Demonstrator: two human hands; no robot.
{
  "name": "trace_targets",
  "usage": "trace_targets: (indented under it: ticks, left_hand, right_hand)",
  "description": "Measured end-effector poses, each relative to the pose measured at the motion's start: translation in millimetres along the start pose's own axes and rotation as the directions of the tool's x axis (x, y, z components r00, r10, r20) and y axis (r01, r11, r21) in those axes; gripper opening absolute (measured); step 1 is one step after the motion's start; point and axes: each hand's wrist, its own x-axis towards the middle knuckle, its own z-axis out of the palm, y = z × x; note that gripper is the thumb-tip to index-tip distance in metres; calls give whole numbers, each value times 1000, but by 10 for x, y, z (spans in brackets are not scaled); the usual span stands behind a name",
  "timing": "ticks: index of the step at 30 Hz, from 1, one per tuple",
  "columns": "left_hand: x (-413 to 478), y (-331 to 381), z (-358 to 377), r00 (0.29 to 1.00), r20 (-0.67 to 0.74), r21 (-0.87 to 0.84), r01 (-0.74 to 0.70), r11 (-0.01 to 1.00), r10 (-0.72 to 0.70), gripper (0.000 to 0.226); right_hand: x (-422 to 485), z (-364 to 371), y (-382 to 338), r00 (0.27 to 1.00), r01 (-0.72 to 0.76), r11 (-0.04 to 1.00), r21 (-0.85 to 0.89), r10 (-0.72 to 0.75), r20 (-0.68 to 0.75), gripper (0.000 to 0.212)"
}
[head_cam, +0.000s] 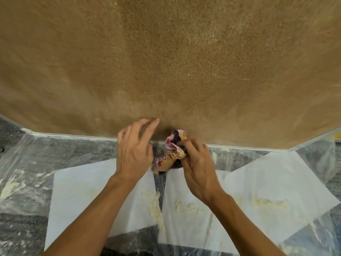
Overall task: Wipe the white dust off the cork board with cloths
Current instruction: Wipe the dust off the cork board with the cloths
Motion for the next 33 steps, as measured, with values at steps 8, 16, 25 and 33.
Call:
trace_targets:
  ticks: [8,16,25,33]
  left_hand:
    - [-148,360,25,962,233,-327,-59,943,142,41]
    - [-168,685,46,944,323,-412,198,889,-61,42]
    - [-157,358,39,931,348,-140,167,976,-109,25]
    - [11,248,-83,883,219,-3,427,904,-416,42]
  right_hand:
    - [-89,-215,-99,990,-22,925,379,73,-122,33]
    - [-54,123,-78,871,-439,582,685,463,165,28]
    - [124,133,-61,873,-173,985,-8,149,-464,21]
    - [180,835,129,891,-63,942,-330,-96,-443,57]
